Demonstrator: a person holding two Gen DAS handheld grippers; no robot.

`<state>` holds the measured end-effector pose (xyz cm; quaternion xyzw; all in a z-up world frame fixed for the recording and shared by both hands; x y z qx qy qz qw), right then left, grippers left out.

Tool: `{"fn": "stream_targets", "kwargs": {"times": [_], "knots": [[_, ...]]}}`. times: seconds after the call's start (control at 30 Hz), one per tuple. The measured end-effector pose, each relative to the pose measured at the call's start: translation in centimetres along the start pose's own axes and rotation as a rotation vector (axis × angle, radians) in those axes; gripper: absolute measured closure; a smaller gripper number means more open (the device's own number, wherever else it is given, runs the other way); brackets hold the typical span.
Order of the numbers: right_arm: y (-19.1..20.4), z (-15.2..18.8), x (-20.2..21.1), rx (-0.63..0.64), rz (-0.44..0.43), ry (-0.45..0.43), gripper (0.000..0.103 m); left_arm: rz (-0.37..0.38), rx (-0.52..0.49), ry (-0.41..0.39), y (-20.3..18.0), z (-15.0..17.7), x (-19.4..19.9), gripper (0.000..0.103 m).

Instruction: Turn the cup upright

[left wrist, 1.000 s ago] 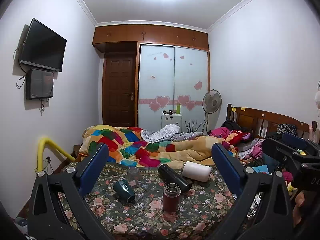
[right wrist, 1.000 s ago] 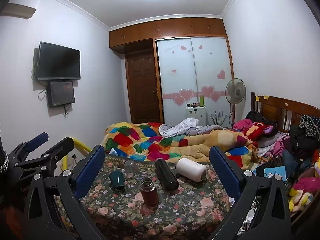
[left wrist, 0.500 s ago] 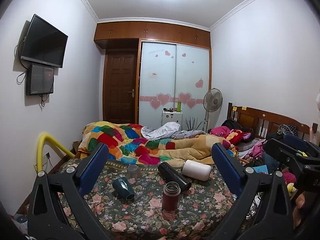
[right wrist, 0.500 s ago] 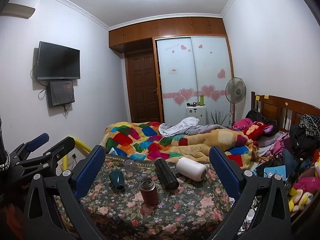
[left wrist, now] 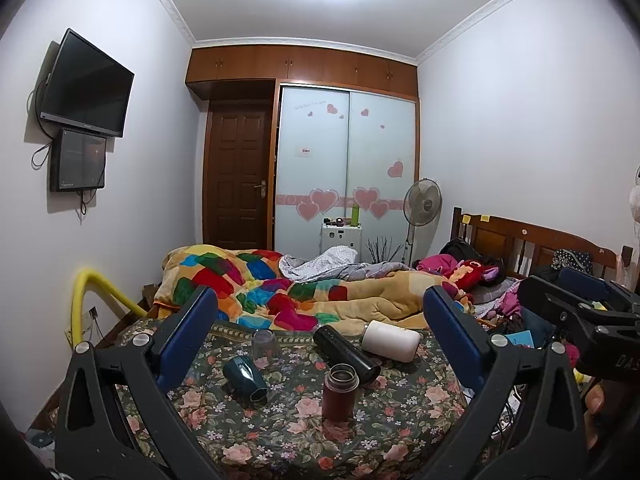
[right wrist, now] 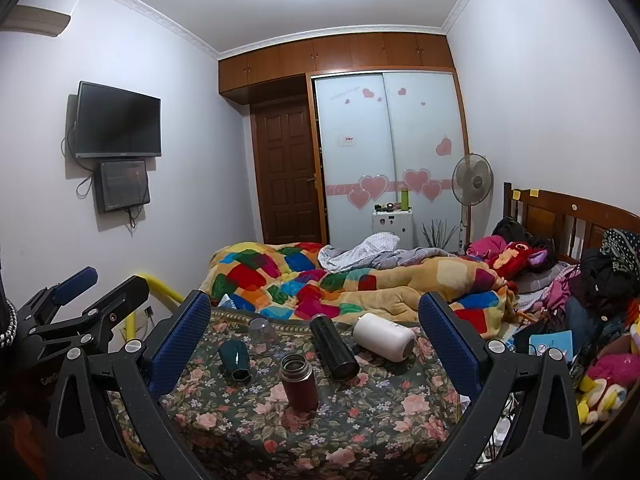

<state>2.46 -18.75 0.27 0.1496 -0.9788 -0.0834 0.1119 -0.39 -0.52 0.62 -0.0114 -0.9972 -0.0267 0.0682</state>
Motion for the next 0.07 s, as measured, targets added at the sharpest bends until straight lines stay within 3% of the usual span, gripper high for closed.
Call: {"fn": "stream_targets", "kwargs": {"times": [0.07], "knots": [[0.09, 0.16, -0.10, 0.000, -0.003, 0.003, 0.000, -0.008, 0.010, 0.002, 0.50, 0.15, 0.05, 0.000]]}}
Point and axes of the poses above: each gripper's, at about its wrist camera, not at the fingertips, and x roughly against the way its jaws point, y to its left, z to its underside, the point moved 5 cm from there along -x, roughly the way its jaws point, and after that the axes turned 6 degrees about -x, right-handed, at the moved point
